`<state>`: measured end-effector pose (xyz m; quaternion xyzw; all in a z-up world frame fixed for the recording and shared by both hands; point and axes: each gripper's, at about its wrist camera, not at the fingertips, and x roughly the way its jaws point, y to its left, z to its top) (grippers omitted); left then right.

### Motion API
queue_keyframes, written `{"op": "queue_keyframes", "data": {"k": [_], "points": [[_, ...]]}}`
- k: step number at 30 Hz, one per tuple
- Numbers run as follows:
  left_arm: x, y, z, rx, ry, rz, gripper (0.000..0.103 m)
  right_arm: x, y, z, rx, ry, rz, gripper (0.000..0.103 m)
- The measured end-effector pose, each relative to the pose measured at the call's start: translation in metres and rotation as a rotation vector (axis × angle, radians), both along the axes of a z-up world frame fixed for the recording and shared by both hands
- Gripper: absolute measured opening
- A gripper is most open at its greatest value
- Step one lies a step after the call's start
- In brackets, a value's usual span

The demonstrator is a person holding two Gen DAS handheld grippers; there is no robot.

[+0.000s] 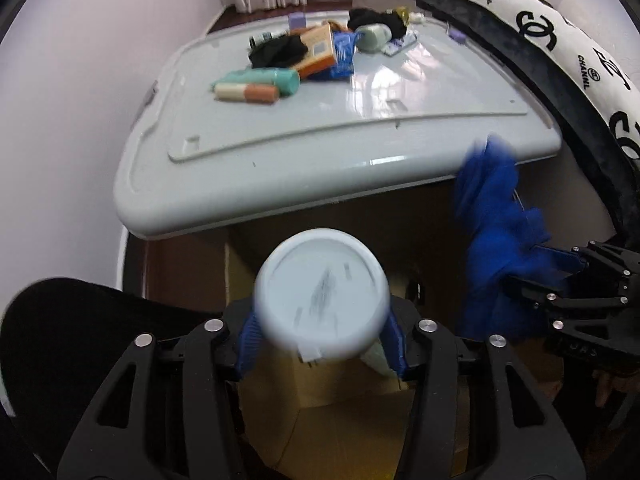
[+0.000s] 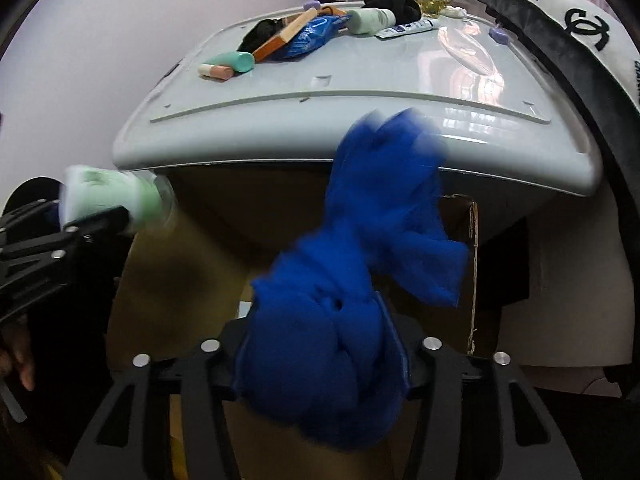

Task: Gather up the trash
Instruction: 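Carry scarf and lotion bottle over the cardboard box and open both grippers, then grasp the beige cardboard package with the right gripper and lift it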

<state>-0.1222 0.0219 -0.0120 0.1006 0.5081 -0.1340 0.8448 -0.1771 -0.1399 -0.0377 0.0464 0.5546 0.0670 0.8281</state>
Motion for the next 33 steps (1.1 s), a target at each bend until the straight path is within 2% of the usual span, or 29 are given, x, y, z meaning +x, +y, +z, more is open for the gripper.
{"op": "queue_keyframes", "data": {"k": [1, 3, 5, 14, 23, 27, 31, 33], "points": [[-0.002, 0.000, 0.002, 0.008, -0.015, 0.002, 0.062, 0.002, -0.002, 0.000, 0.001, -0.001, -0.004, 0.057], [-0.004, 0.001, 0.008, 0.020, -0.048, 0.009, 0.068, 0.003, -0.002, 0.000, -0.003, -0.007, -0.017, 0.062], [-0.003, 0.000, 0.012, 0.029, -0.057, 0.015, 0.068, 0.005, -0.001, 0.002, -0.008, -0.015, -0.015, 0.066], [0.012, 0.000, 0.030, 0.009, -0.091, 0.063, 0.068, 0.004, 0.000, 0.014, -0.042, -0.078, -0.008, 0.068], [0.036, -0.025, 0.051, -0.005, -0.154, 0.034, 0.068, 0.015, 0.000, 0.031, -0.076, -0.132, 0.010, 0.068], [0.054, -0.025, 0.054, -0.012, -0.169, 0.045, 0.068, 0.034, -0.001, 0.051, -0.090, -0.192, 0.035, 0.068], [0.082, -0.001, 0.050, -0.028, -0.148, 0.131, 0.068, 0.072, 0.005, 0.078, -0.054, -0.292, 0.095, 0.068], [0.098, 0.015, 0.053, -0.030, -0.153, 0.187, 0.068, 0.096, 0.014, 0.090, -0.027, -0.359, 0.165, 0.068]]}}
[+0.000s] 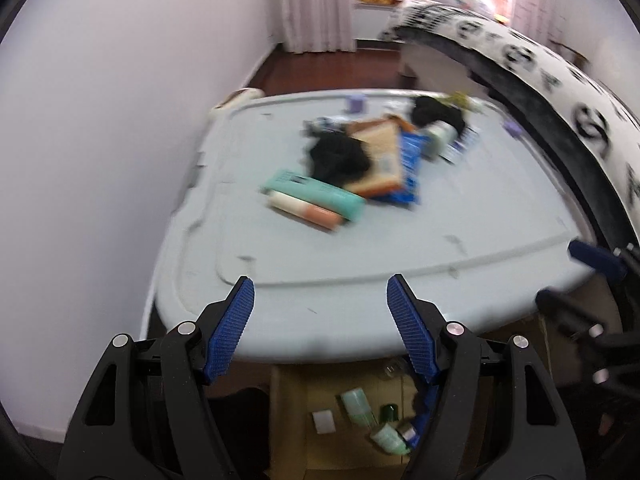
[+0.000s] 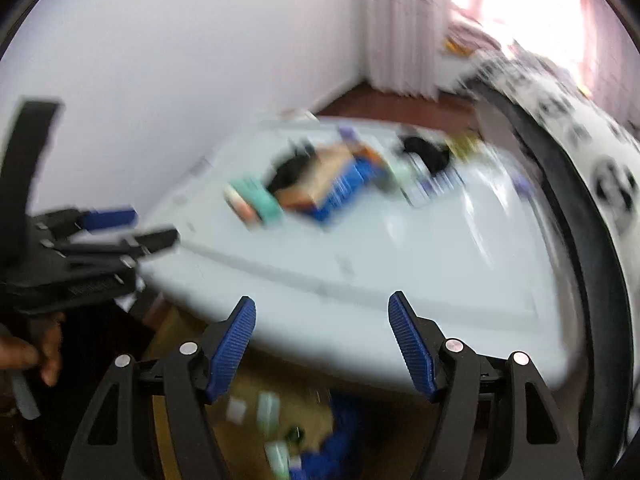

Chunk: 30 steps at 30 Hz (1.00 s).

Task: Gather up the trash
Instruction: 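Grasp the beige cardboard package with the right gripper and lift it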

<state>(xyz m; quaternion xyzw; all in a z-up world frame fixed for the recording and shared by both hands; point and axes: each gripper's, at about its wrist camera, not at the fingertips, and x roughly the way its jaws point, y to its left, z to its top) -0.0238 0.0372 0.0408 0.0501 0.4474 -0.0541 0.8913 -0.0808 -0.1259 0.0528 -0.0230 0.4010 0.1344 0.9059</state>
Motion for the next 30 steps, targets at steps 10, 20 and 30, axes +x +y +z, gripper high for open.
{"op": "queue_keyframes", "data": {"k": [10, 20, 30], "points": [[0.059, 0.022, 0.001, -0.038, -0.029, 0.098, 0.068, 0.131, 0.038, -0.030, 0.015, 0.046, 0.092, 0.051], [0.068, 0.033, -0.030, -0.075, 0.039, 0.077, 0.068, 0.221, 0.043, -0.058, 0.051, 0.191, -0.037, 0.050], [0.071, 0.071, -0.021, -0.165, 0.034, 0.167, 0.068, 0.245, 0.068, -0.072, 0.026, 0.224, -0.092, 0.069]]}}
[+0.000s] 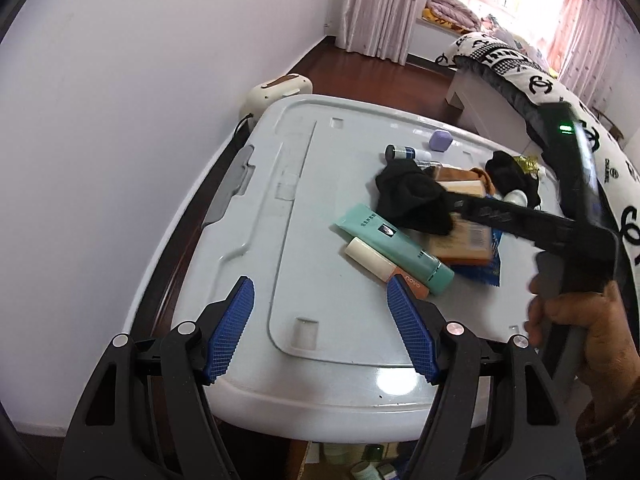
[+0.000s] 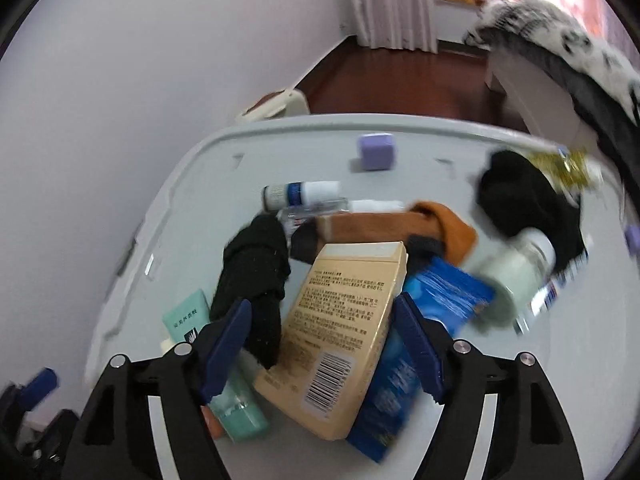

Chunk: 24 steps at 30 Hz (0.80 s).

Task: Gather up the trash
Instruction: 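Grasp the beige cardboard package with the right gripper and lift it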

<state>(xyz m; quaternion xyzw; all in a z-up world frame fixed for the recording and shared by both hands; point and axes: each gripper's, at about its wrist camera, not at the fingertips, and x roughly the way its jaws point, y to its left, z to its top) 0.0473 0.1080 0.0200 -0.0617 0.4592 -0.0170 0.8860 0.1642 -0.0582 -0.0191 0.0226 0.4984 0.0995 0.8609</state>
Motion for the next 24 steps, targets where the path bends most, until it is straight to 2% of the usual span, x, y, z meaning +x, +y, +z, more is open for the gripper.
{"op": "queue_keyframes", "data": {"k": [2, 3, 5, 7, 10, 13, 16, 17, 20, 22, 24], "points": [[0.000, 0.000, 0.000, 0.005, 0.000, -0.001, 0.068, 0.006, 0.017, -0.005, -0.077, 0.002, 0.042, 0.052], [-0.001, 0.000, 0.000, 0.007, 0.000, -0.002, 0.068, 0.008, 0.021, -0.005, -0.083, 0.007, 0.057, 0.048], [-0.001, 0.001, 0.001, 0.004, -0.002, 0.002, 0.068, 0.009, 0.021, -0.001, -0.020, 0.015, 0.063, 0.029], [-0.001, 0.004, 0.002, 0.001, -0.006, 0.011, 0.068, 0.006, 0.018, 0.005, 0.033, 0.006, 0.063, 0.024], [-0.002, 0.009, 0.003, -0.016, -0.004, 0.023, 0.068, 0.004, 0.016, 0.003, 0.093, 0.053, 0.085, 0.024], [-0.002, 0.007, 0.004, -0.018, -0.006, 0.018, 0.068, 0.011, 0.009, -0.010, 0.135, 0.123, 0.023, 0.032], [-0.001, 0.008, 0.005, -0.009, -0.012, 0.020, 0.068, 0.012, -0.002, -0.021, 0.212, 0.202, -0.066, 0.062], [-0.001, 0.010, 0.005, -0.009, -0.012, 0.027, 0.068, 0.011, -0.004, -0.022, 0.229, 0.208, -0.077, 0.067], [0.002, 0.016, 0.005, -0.029, -0.001, 0.040, 0.068, 0.000, 0.001, -0.026, 0.174, 0.229, -0.107, 0.082], [0.002, 0.018, 0.006, -0.044, 0.001, 0.045, 0.068, -0.003, 0.019, -0.031, 0.125, 0.245, -0.088, 0.086], [0.001, 0.020, 0.009, -0.035, -0.013, 0.049, 0.068, -0.011, 0.041, -0.030, 0.064, 0.213, -0.040, 0.087]]}}
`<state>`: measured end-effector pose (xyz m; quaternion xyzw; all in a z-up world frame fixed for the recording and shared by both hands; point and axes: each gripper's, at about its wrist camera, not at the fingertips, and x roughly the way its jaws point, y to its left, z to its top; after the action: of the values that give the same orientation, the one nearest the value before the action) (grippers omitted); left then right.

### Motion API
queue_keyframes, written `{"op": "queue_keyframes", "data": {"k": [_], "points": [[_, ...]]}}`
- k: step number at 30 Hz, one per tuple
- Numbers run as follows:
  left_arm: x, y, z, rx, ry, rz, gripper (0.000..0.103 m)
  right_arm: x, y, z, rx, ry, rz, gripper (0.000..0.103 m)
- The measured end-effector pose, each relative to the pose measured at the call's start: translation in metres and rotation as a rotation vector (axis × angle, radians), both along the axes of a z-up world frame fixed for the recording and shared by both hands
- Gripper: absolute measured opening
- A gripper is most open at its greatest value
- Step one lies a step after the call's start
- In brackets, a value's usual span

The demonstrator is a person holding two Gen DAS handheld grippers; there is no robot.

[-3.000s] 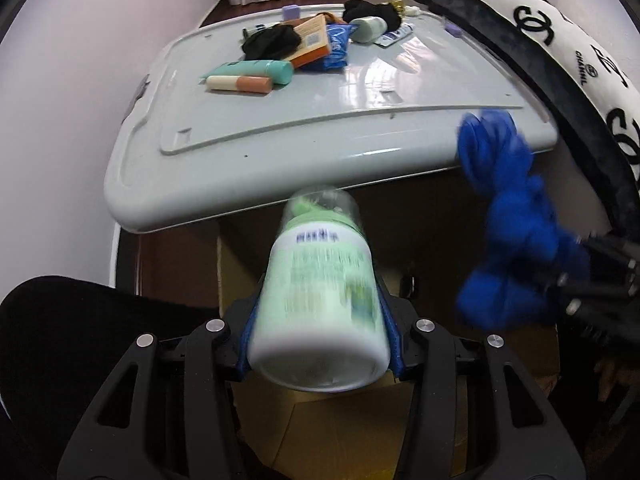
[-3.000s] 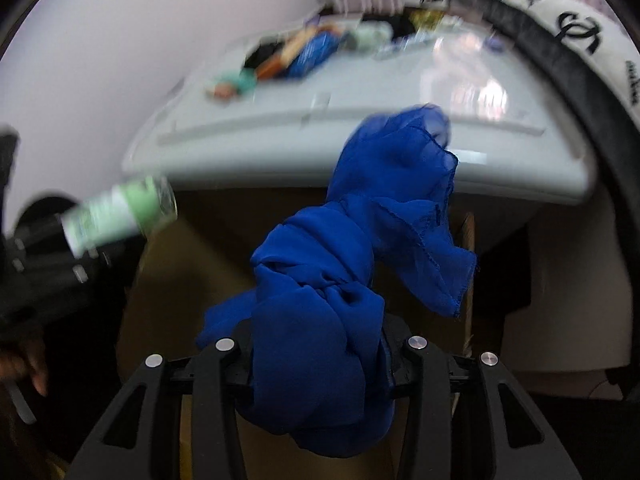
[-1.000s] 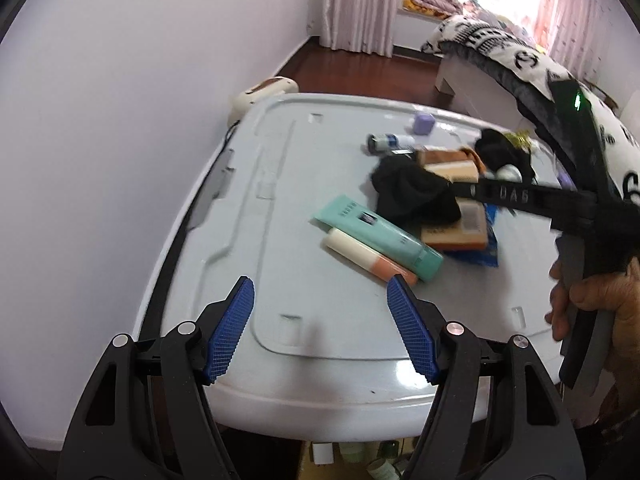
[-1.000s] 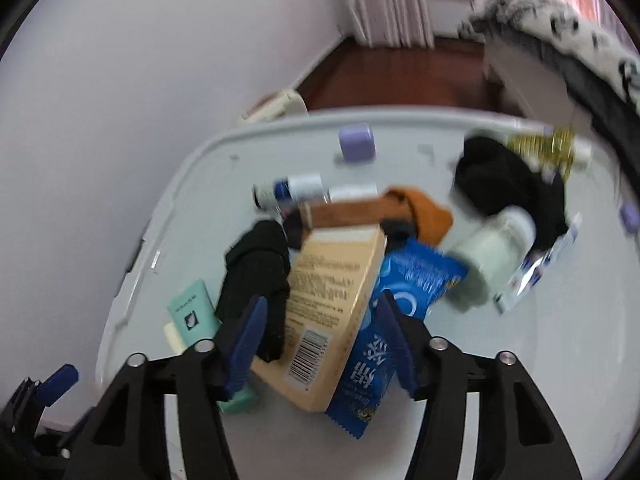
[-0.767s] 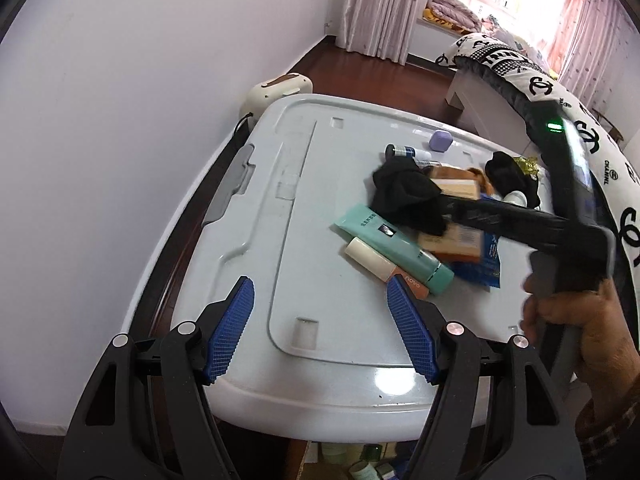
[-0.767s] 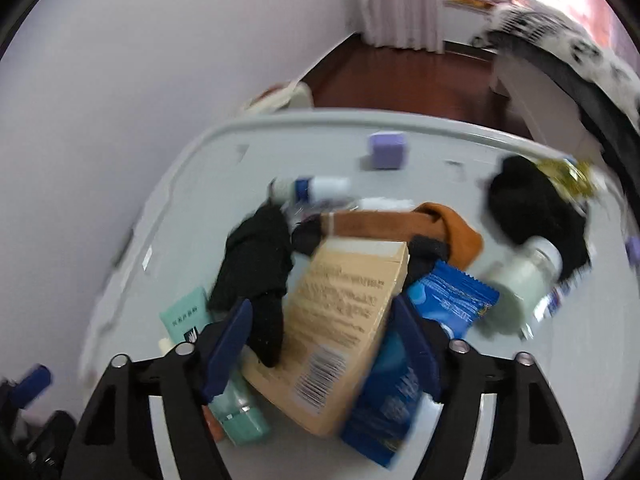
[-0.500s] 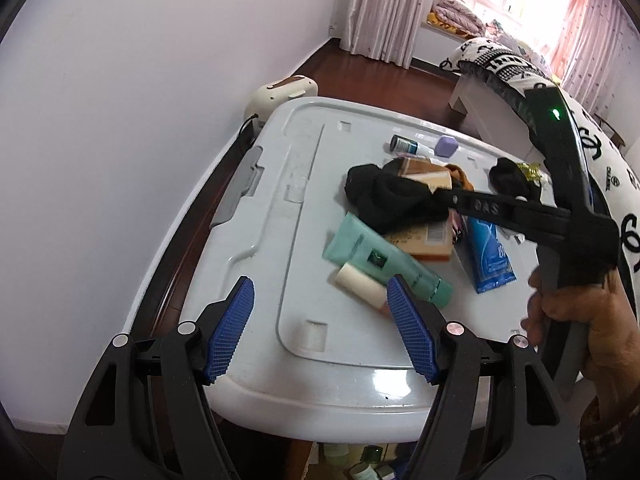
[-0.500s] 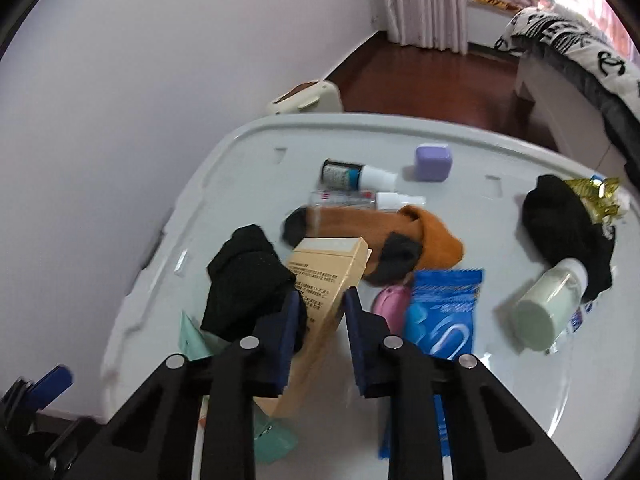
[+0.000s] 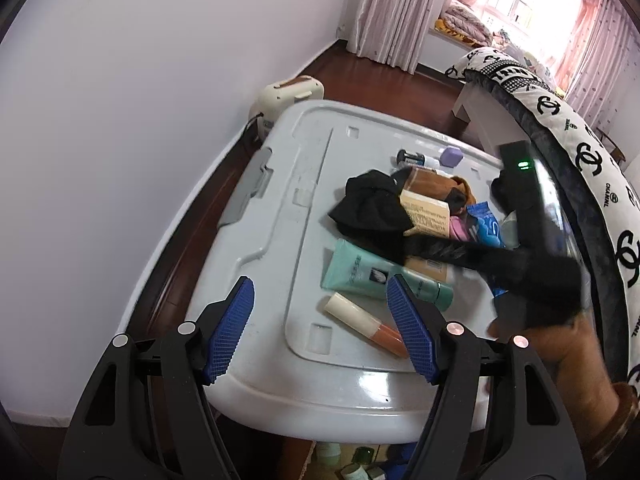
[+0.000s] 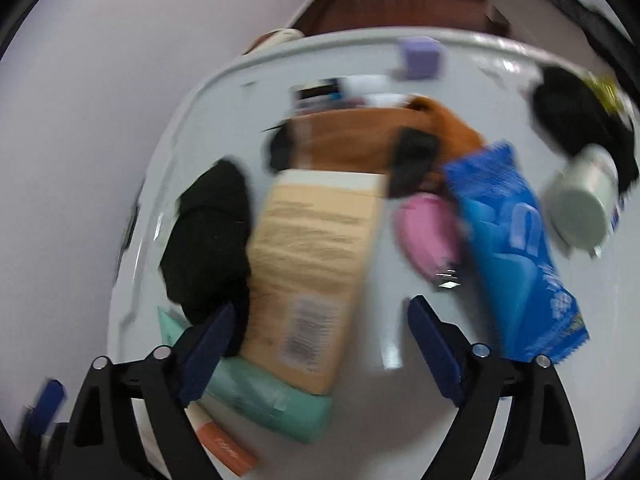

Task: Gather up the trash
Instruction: 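Grasp the beige cardboard package with the right gripper and lift it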

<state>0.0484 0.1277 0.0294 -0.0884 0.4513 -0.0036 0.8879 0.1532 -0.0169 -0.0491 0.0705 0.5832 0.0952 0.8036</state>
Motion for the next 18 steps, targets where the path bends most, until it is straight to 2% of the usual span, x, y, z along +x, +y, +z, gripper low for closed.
{"op": "queue_keyframes", "data": {"k": [4, 9, 10, 11, 13, 18], "points": [[0.000, 0.005, 0.001, -0.004, -0.001, 0.009, 0.068, -0.006, 0.038, -0.005, -0.119, -0.032, 0.083, 0.097], [-0.001, 0.007, 0.001, -0.015, 0.001, 0.006, 0.068, 0.009, 0.043, -0.009, -0.148, -0.052, 0.027, 0.097], [-0.001, 0.008, 0.001, -0.014, 0.000, 0.005, 0.068, 0.012, 0.042, -0.009, -0.146, -0.062, 0.040, 0.095], [-0.001, 0.008, 0.001, -0.015, 0.000, 0.004, 0.068, 0.012, 0.040, -0.008, -0.146, -0.080, 0.058, 0.083], [-0.001, 0.011, 0.001, -0.021, 0.000, 0.008, 0.068, 0.018, 0.034, -0.003, -0.143, -0.095, 0.086, 0.075], [-0.001, 0.012, 0.000, -0.025, -0.001, 0.011, 0.068, 0.004, 0.015, 0.006, -0.114, -0.119, 0.089, 0.070]]}}
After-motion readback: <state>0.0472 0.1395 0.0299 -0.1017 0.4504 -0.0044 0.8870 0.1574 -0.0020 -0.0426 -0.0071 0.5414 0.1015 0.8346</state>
